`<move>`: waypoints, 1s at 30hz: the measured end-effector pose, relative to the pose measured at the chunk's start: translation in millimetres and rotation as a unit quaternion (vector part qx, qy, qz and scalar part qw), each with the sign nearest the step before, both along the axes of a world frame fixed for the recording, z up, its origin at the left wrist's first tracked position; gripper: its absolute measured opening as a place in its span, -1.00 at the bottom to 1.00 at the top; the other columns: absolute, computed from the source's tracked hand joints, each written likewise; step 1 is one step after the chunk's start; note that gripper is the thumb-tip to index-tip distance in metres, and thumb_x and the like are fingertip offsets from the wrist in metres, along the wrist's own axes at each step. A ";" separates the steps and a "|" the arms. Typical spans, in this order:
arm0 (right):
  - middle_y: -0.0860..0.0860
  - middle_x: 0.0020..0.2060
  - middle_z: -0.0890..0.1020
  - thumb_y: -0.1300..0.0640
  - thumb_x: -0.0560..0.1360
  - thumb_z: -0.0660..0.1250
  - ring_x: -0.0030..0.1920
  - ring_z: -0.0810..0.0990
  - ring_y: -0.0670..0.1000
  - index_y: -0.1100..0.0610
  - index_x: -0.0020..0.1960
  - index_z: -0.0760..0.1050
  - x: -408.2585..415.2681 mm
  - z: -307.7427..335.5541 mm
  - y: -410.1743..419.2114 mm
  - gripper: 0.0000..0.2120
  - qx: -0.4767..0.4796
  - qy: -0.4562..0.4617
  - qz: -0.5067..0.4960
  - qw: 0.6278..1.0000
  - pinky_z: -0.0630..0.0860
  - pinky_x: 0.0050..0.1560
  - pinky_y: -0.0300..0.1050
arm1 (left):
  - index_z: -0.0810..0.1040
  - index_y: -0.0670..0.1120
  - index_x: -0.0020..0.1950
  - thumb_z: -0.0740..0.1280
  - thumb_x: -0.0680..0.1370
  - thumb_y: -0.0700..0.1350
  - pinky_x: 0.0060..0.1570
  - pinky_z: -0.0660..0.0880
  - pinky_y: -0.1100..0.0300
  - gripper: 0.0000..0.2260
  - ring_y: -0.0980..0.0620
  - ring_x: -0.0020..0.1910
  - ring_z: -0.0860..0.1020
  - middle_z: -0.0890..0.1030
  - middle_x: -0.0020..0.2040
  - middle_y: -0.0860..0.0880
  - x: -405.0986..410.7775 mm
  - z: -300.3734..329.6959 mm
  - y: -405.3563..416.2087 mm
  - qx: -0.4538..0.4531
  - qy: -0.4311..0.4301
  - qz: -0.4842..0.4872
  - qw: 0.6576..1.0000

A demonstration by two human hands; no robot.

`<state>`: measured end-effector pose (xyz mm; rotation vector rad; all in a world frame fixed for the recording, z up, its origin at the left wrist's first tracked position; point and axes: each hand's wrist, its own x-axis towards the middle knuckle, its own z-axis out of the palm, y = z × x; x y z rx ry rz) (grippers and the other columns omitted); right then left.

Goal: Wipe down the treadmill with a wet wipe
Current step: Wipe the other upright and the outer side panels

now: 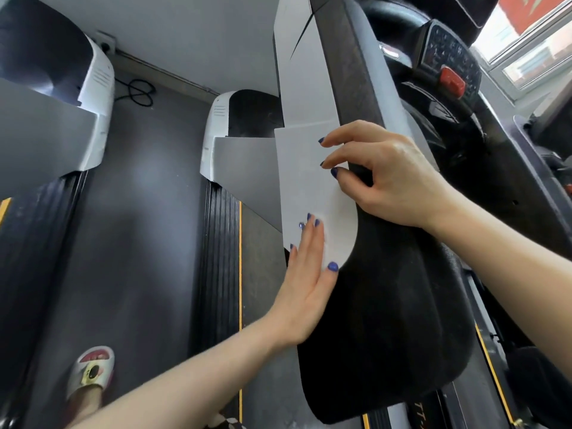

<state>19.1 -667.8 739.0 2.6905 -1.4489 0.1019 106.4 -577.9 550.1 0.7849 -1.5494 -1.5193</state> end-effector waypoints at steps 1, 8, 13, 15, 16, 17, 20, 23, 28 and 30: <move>0.04 0.18 0.63 0.24 0.53 0.30 0.10 0.60 -0.08 0.18 0.01 0.69 0.4 -0.5 0.1 -0.81 -0.001 -0.001 -0.001 1.000 0.45 0.18 -0.31 | -0.33 0.14 0.55 -0.13 0.61 0.32 0.58 -0.31 0.01 -0.38 0.30 0.54 -0.35 -0.35 0.60 0.20 -1.5 3.9 -10.3 0.003 -0.008 0.004 1.000; 0.06 0.19 0.62 0.24 0.53 0.30 0.13 0.61 -0.01 0.19 0.02 0.69 -1.0 -0.8 1.4 -0.81 -0.024 -0.027 0.006 0.999 0.52 0.17 -0.15 | -0.26 0.07 0.61 -0.07 0.62 0.26 0.58 -0.29 0.08 -0.35 0.24 0.58 -0.31 -0.30 0.62 0.19 -1.1 16.8 14.1 -0.029 0.025 0.016 0.999; 0.08 0.23 0.60 0.23 0.53 0.28 0.17 0.61 0.05 0.19 0.04 0.68 -5.0 -0.2 2.7 -0.79 -0.067 -0.056 0.016 0.996 0.55 0.19 0.12 | -0.27 0.11 0.60 -0.13 0.61 0.36 0.59 -0.28 -0.04 -0.34 0.27 0.57 -0.30 -0.29 0.62 0.21 -2.3 22.4 -7.3 -0.024 0.010 0.033 0.999; 0.09 0.23 0.60 0.25 0.54 0.29 0.20 0.60 0.06 0.20 0.05 0.68 -7.7 0.9 2.9 -0.80 -0.062 -0.058 0.017 0.996 0.53 0.19 0.17 | -0.26 0.11 0.61 -0.14 0.61 0.36 0.59 -0.27 -0.06 -0.34 0.26 0.57 -0.30 -0.29 0.62 0.19 -2.9 26.5 -15.5 -0.030 0.002 0.042 0.999; 0.09 0.24 0.59 0.25 0.54 0.29 0.20 0.59 0.07 0.20 0.06 0.68 -9.3 1.7 3.4 -0.80 -0.057 -0.058 0.019 0.997 0.53 0.20 0.18 | -0.26 0.10 0.61 -0.13 0.61 0.35 0.59 -0.26 -0.05 -0.34 0.26 0.58 -0.29 -0.29 0.63 0.19 -3.1 28.2 -13.2 -0.035 0.002 0.043 0.998; 0.09 0.24 0.59 0.25 0.55 0.29 0.21 0.59 0.06 0.20 0.06 0.68 -11.1 2.4 4.5 -0.80 -0.052 -0.057 0.019 0.997 0.52 0.20 0.18 | -0.25 0.09 0.62 -0.14 0.61 0.36 0.59 -0.27 -0.03 -0.33 0.24 0.58 -0.29 -0.28 0.63 0.19 -2.3 28.3 -7.1 -0.043 0.006 0.040 0.998; 0.08 0.27 0.57 0.23 0.57 0.27 0.23 0.57 0.04 0.20 0.09 0.67 -18.7 6.2 8.2 -0.78 -0.036 -0.045 0.020 0.998 0.47 0.29 0.09 | -0.24 0.05 0.63 -0.15 0.60 0.41 0.58 -0.27 0.06 -0.28 0.19 0.60 -0.27 -0.27 0.63 0.22 -0.4 24.8 14.2 -0.064 0.021 0.031 0.997; 0.05 0.28 0.57 0.21 0.58 0.23 0.28 0.53 0.02 0.18 0.11 0.67 -27.3 6.5 6.4 -0.75 -0.050 -0.040 0.007 0.998 0.35 0.35 -0.14 | -0.23 0.08 0.62 -0.16 0.60 0.41 0.58 -0.28 0.10 -0.30 0.19 0.60 -0.26 -0.27 0.61 0.29 -2.4 21.8 9.2 -0.063 0.025 0.035 0.997; 0.04 0.29 0.56 0.28 0.54 0.26 0.32 0.49 -0.03 0.16 0.11 0.66 -28.9 4.4 1.5 -0.75 -0.093 -0.077 -0.035 0.992 0.24 0.35 -0.31 | -0.20 0.01 0.64 -0.16 0.63 0.33 0.59 -0.26 0.05 -0.32 0.20 0.60 -0.25 -0.25 0.63 0.19 -7.4 37.8 -27.1 -0.089 0.012 0.073 0.993; 0.07 0.28 0.57 0.29 0.54 0.25 0.30 0.49 -0.01 0.17 0.10 0.66 -32.1 4.3 3.2 -0.76 -0.114 -0.083 -0.031 0.990 0.22 0.35 -0.31 | -0.17 -0.01 0.64 -0.12 0.66 0.28 0.59 -0.24 0.05 -0.36 0.15 0.62 -0.21 -0.22 0.65 0.15 -7.7 38.7 -19.6 -0.109 0.017 0.076 0.991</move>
